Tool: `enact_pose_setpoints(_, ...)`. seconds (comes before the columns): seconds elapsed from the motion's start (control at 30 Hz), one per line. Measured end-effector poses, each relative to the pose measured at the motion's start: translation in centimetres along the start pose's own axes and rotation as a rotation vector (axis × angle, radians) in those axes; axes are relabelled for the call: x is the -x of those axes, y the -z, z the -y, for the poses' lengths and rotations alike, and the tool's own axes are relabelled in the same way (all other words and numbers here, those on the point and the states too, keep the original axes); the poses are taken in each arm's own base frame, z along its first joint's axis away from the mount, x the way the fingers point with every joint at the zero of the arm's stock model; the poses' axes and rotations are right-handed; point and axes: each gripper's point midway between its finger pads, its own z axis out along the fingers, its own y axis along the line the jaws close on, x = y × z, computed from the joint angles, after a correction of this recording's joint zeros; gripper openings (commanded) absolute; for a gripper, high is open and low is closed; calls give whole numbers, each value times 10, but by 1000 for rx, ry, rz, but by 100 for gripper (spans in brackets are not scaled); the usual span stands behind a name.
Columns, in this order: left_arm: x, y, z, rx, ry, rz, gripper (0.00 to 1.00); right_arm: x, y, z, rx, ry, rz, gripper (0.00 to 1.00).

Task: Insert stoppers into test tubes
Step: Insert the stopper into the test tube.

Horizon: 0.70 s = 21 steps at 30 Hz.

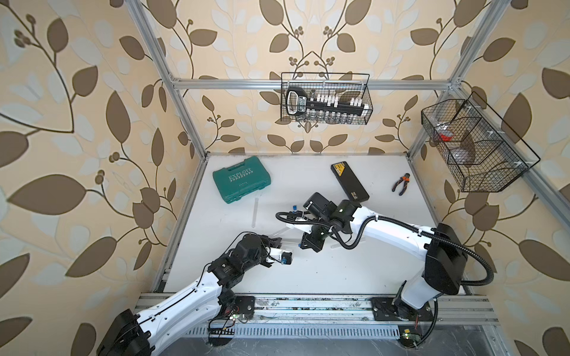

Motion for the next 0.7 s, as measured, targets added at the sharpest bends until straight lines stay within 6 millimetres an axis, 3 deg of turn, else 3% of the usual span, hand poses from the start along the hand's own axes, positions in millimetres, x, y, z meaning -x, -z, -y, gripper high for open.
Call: enact_pose_setpoints(0.7, -3, 0, 6, -21, -16, -10, 0, -2, -9, -1, 38, -42, -18, 8)
